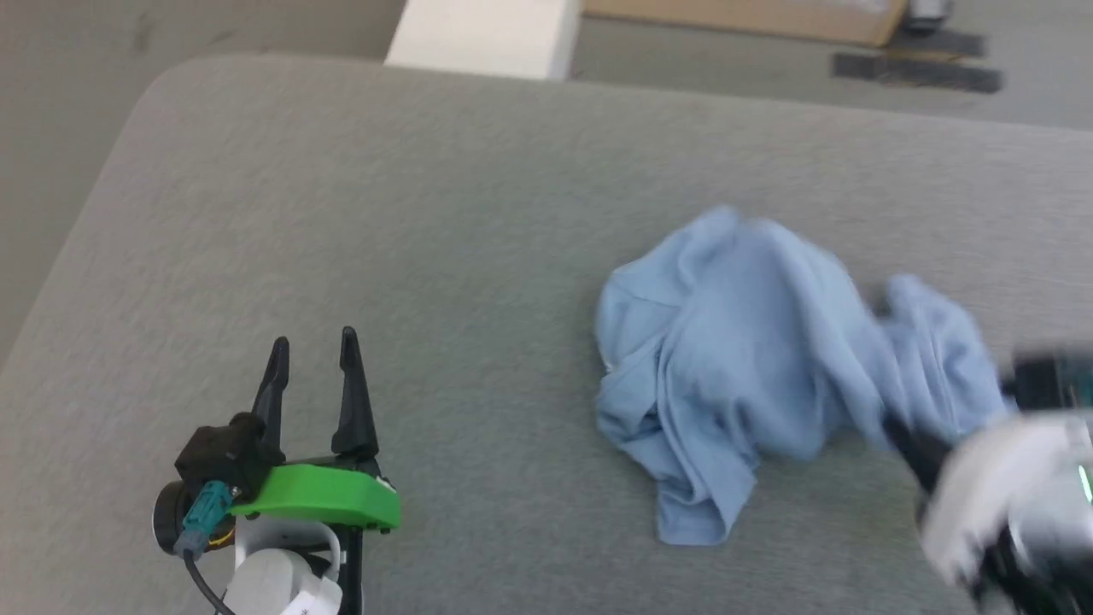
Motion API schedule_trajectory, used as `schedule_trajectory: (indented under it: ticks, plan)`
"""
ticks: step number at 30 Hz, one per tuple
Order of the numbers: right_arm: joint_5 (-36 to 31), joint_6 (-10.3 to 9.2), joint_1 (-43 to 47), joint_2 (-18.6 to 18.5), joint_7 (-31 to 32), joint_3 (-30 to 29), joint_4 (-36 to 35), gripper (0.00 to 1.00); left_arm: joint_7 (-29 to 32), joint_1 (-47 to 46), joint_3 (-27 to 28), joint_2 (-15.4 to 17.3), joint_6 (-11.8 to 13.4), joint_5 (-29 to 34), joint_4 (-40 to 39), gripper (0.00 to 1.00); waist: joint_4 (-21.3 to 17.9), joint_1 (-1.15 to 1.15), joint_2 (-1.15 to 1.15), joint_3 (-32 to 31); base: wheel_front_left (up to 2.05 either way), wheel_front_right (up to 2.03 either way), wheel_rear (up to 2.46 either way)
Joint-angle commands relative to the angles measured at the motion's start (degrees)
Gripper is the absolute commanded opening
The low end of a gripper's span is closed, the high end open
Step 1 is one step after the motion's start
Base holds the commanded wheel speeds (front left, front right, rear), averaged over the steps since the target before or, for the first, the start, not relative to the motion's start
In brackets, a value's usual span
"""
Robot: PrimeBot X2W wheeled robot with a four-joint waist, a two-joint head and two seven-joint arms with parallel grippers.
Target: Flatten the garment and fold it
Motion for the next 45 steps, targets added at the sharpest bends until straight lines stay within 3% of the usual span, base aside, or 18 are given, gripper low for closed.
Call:
schedule_trajectory:
  ticks: [1,6,10,12,13,20,24,29,36,41,42,43,44,45]
  plan:
    - [-0.2,-0.08,3.9,0.6,2.2,-1.5,-1.1,0.0,-0.2,0.5,-0.1,-0.2,-0.3,0.5,0.2,1.0,-8.2,0.0,0.0,-7.7,0.0,0.0,0.0]
    - [-7.5,-0.08,16.8,3.0,10.9,-10.7,-2.0,0.0,-0.2,0.4,-0.2,-0.2,-0.4,0.2,0.3,1.0,-9.4,0.0,0.0,-7.4,0.0,0.0,0.0]
    - [-10.6,-0.08,17.5,3.4,9.8,-14.6,0.8,0.0,-0.2,0.4,-0.1,-0.2,-0.5,0.0,0.6,1.0,-9.9,0.0,0.0,-7.1,0.0,0.0,0.0]
    - [-12.0,-0.08,16.3,3.4,5.7,-15.4,1.6,0.97,-0.2,0.3,0.0,-0.2,-0.6,0.1,0.9,1.0,-10.1,0.0,0.0,-7.0,0.0,0.0,0.0]
    - [-12.3,-0.08,15.4,3.4,3.2,-15.6,2.1,1.0,-0.2,0.3,-0.1,-0.2,-0.7,0.0,1.1,1.0,-10.2,0.0,0.0,-7.0,0.0,0.0,0.0]
    - [-13.1,-0.08,8.5,3.4,-18.6,-14.1,3.9,1.0,-0.2,-2.1,-6.1,-0.2,-1.7,-1.2,2.4,1.0,-9.9,0.0,0.0,-6.7,0.0,0.0,0.0]
    - [-15.6,-0.08,6.3,3.4,-27.5,-10.1,4.6,1.0,1.1,-6.7,-15.8,-0.2,-3.5,-2.9,5.5,1.0,-9.5,0.0,0.0,-6.2,0.0,0.0,0.0]
    - [-18.2,-0.08,3.7,3.4,-36.8,-4.5,5.3,1.0,8.1,-15.3,-32.3,-0.2,-5.6,-6.1,8.3,1.0,-9.6,0.0,0.0,-5.2,0.0,0.0,0.0]
    - [-18.6,-0.08,1.7,3.4,-42.4,1.2,8.3,1.0,22.2,-24.0,-47.6,-0.2,-5.6,-12.1,13.4,1.0,-11.3,0.0,0.0,-4.3,0.0,0.0,0.0]
    - [-17.5,-0.08,1.5,3.4,-43.2,2.3,9.7,1.0,32.1,-28.8,-53.0,-0.2,-1.5,-11.6,18.1,1.0,-12.4,0.0,0.0,-4.4,0.0,0.0,0.0]
    - [-17.4,-0.08,1.5,3.4,-43.4,2.4,9.9,1.0,33.8,-29.5,-53.8,-0.2,-0.9,-11.6,18.9,0.88,-12.6,0.0,0.0,-4.5,0.0,0.0,0.0]
    - [-17.2,-0.08,1.5,3.4,-43.6,2.5,9.9,1.0,34.7,-29.9,-54.2,-0.2,-0.6,-11.8,19.3,0.4,-12.7,0.0,0.0,-4.6,0.0,0.0,0.0]
    - [-17.0,-0.08,1.6,3.4,-43.7,2.5,10.0,1.0,35.5,-30.4,-54.6,-0.2,-0.4,-12.0,19.6,0.0,-12.7,0.0,0.0,-4.7,0.0,0.0,0.0]
    - [-17.0,-0.08,1.7,3.4,-43.8,2.5,10.1,1.0,35.9,-30.8,-54.9,-0.2,-0.4,-12.2,19.8,0.0,-12.7,0.0,0.0,-4.9,0.0,0.0,0.0]
